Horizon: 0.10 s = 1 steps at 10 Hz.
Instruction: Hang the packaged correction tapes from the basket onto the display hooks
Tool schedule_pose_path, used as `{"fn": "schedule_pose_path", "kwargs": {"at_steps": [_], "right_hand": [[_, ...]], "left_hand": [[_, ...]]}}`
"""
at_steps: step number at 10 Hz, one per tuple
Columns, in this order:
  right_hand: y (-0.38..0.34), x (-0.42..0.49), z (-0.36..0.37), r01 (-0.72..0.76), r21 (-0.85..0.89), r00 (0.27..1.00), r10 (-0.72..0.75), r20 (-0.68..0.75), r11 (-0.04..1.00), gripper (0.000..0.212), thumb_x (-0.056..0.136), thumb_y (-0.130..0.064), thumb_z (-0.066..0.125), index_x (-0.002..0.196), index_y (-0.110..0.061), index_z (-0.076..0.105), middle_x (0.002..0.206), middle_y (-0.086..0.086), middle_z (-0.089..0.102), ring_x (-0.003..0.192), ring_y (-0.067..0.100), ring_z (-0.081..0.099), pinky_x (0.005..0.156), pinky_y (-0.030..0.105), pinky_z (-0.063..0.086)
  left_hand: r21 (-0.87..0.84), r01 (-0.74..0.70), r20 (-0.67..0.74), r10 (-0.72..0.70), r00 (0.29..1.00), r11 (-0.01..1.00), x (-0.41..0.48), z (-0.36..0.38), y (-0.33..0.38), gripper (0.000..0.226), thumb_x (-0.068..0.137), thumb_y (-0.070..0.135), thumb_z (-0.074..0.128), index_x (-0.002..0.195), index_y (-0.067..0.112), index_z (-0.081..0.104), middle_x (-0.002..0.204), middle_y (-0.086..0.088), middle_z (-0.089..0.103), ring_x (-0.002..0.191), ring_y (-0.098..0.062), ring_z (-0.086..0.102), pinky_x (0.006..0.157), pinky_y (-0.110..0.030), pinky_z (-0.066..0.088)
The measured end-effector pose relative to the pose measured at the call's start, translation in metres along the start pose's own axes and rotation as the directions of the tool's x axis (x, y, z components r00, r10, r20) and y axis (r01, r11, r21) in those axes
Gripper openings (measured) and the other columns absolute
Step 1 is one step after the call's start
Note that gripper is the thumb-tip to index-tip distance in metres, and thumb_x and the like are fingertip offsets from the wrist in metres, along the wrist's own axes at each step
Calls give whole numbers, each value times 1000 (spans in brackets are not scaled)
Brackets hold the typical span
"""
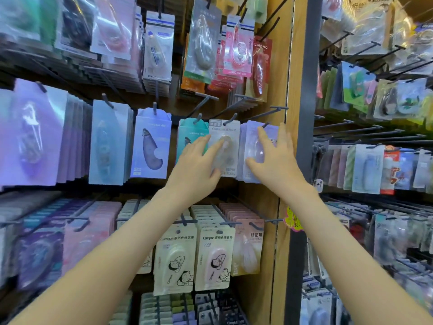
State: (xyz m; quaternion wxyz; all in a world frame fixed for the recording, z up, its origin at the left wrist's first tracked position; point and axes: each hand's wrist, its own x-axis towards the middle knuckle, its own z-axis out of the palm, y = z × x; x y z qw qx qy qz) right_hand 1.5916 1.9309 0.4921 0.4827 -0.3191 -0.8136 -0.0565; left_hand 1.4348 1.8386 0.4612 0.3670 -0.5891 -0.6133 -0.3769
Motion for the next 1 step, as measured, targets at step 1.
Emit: {"fn": "schedule_pose_path", "kwargs": {"at_steps": [1], "right_hand": [[-9, -16, 6, 15, -3, 993, -15, -119, 1000, 70, 94, -35, 50, 153, -20, 16, 159, 18, -2, 147, 33, -3, 120, 43, 6]], "left_hand": [[-28, 37, 16, -37, 999, 999, -23, -18, -8, 60, 94, 23, 52, 149, 21, 28, 146, -10, 39, 132, -26, 37, 107, -37, 33]]}}
